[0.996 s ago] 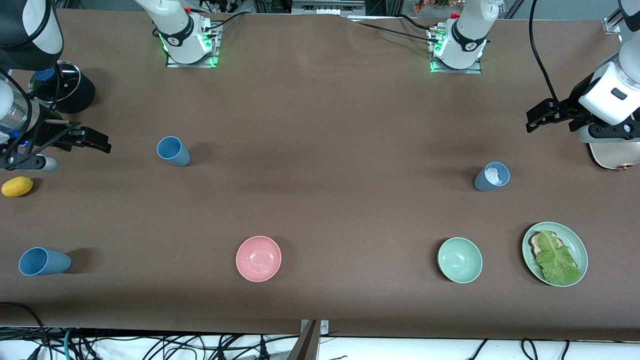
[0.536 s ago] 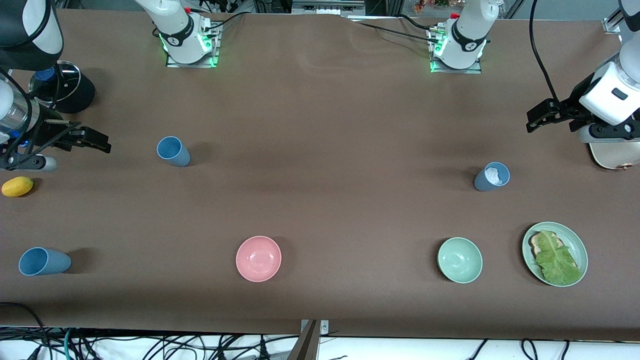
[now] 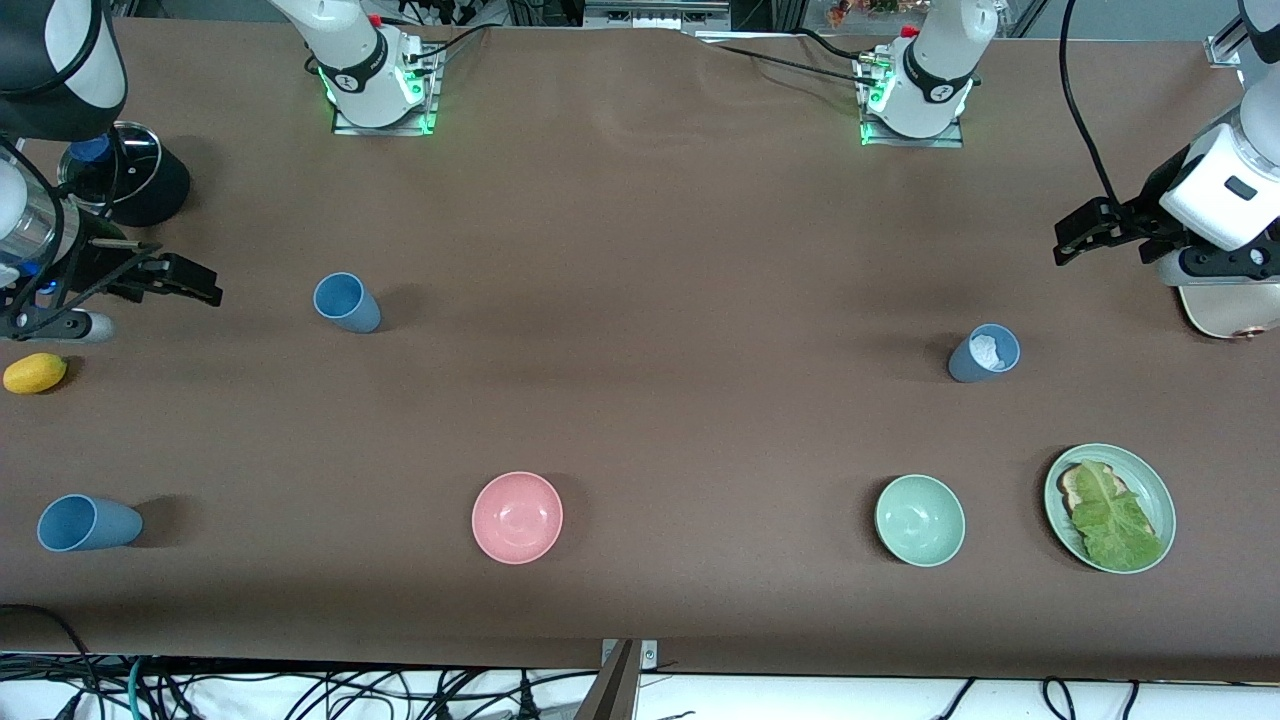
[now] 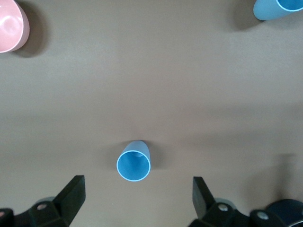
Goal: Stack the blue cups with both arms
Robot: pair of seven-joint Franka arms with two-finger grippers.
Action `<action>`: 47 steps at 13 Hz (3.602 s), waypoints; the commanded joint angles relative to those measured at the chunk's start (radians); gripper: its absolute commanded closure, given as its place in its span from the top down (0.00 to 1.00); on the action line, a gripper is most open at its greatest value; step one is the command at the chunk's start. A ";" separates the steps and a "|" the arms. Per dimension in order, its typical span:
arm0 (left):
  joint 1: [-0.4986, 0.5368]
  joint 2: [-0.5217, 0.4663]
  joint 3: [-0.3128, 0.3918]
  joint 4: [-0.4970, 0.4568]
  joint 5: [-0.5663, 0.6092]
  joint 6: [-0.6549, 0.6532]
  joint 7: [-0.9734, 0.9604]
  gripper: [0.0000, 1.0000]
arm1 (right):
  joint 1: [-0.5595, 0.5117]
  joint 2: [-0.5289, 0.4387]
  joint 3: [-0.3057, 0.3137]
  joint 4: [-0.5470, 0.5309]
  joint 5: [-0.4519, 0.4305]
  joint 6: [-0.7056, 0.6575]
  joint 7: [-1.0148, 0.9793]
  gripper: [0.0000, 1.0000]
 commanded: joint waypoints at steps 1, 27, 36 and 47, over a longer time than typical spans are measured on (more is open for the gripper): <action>0.001 -0.011 -0.006 0.001 0.021 -0.017 0.004 1.00 | 0.004 -0.012 0.002 -0.006 -0.012 0.001 0.014 1.00; 0.001 0.018 -0.003 0.002 0.021 -0.101 -0.006 1.00 | 0.004 -0.010 0.004 -0.015 -0.010 0.018 0.015 1.00; 0.092 0.195 0.020 -0.054 0.058 0.108 0.101 1.00 | 0.004 -0.009 0.004 -0.016 -0.009 0.018 0.014 1.00; 0.133 0.375 0.017 -0.225 0.068 0.360 0.119 0.91 | 0.004 -0.007 0.004 -0.018 -0.009 0.018 0.014 1.00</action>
